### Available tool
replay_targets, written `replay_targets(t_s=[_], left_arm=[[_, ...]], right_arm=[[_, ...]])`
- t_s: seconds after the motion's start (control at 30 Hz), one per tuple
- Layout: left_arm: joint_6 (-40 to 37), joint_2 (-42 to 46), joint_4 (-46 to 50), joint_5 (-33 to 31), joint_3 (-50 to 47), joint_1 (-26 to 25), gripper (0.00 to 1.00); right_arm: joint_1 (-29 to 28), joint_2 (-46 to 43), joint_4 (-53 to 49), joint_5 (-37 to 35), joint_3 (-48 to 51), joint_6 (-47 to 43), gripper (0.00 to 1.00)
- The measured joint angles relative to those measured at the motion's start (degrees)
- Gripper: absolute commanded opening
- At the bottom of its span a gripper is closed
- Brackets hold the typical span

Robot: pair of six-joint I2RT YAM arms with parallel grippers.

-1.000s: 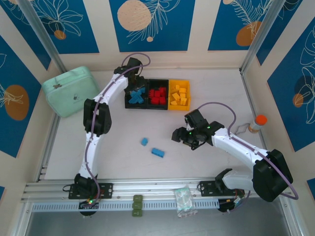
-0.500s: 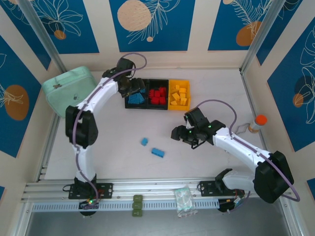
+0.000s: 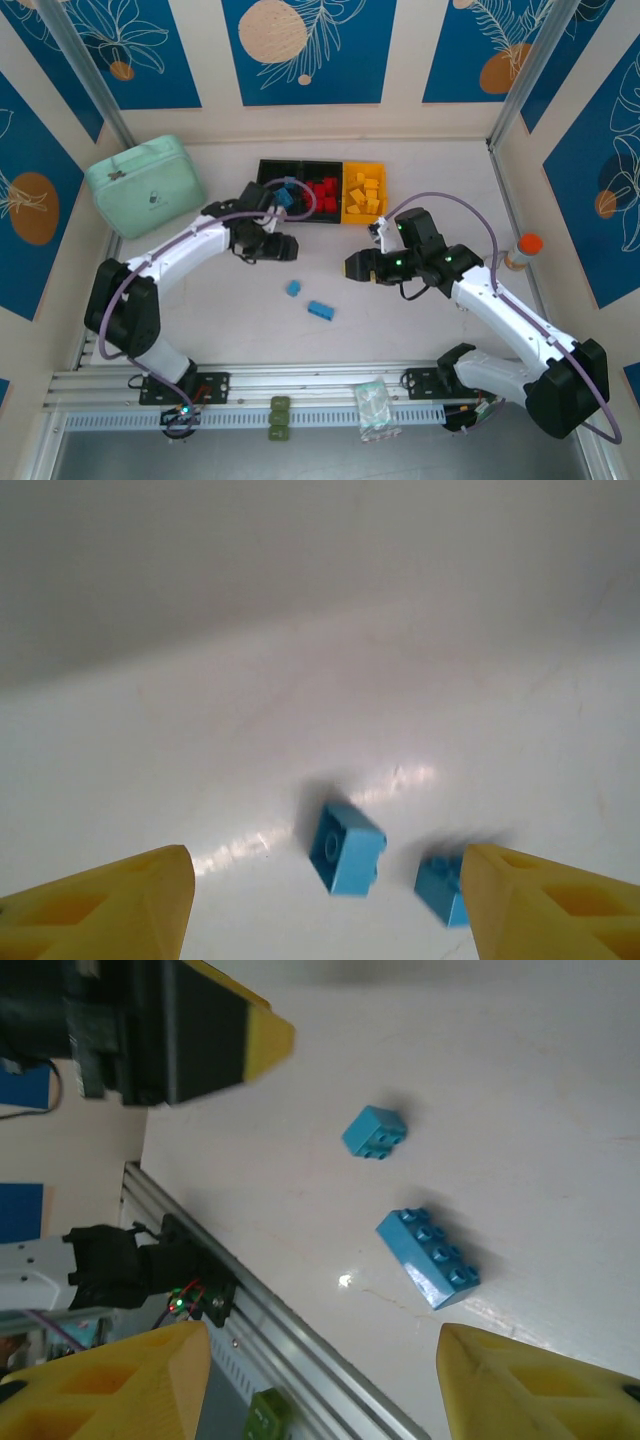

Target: Sort the legos into containers by color

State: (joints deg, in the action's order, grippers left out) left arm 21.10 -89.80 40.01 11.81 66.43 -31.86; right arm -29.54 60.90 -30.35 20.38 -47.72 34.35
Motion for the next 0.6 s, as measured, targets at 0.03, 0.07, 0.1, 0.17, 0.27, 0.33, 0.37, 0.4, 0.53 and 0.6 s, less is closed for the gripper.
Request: replay_targets(t_s=[0.03,0.07,0.1,0.17,0.27,0.33,0.37,0.4,0.53,0.6], left_arm=[[-0.72,0.35,-0.09,-0.02,-1.09,-1.01,0.70],[-1.40,0.42,-0.11,-0.07,-1.86,-1.81,0.70],[-1.95,0.39,-0.22,-0.15,-2.43,-2.62,0.70],[-2.64,0.31,-0.15,-0.26,-3.13,-4.07,0.70],[-3.28,-0.98,-0.66,-0.79,-3.15,-5.92,0.68],[-3.63,-2.71,-0.63,-1.90,-3.10,-7.19,0.66],[-3.65,-3.87,-0.61,-2.71,-3.08,-7.85,0.66],[-3.65,-4.83,-0.59,-3.32,-3.06,-8.35,0.66],[-3.65,-8.39,-0.61,-6.29,-3.06,-9.84,0.57],[-3.65,-9.27,-0.70,-7.39,-3.06,-9.99,0.52]], right_arm=[[-0.02,0.00,0.00,0.59,0.00,-0.15,0.62],[-0.11,0.00,0.00,0.92,0.02,-0.28,0.62],[-0.11,0.00,0.00,1.07,0.04,-0.33,0.62],[-0.11,-0.02,0.00,1.09,0.20,-0.31,0.62],[-0.11,-0.22,0.02,1.07,0.57,-0.28,0.62],[-0.11,-0.55,0.02,1.05,0.92,-0.26,0.62],[-0.11,-0.79,0.02,1.05,1.14,-0.24,0.62],[-0.11,-1.07,0.13,1.03,1.40,-0.20,0.62],[-0.11,-2.21,0.26,0.85,2.47,0.31,0.62],[-0.11,-2.64,0.44,0.85,2.86,0.59,0.62]])
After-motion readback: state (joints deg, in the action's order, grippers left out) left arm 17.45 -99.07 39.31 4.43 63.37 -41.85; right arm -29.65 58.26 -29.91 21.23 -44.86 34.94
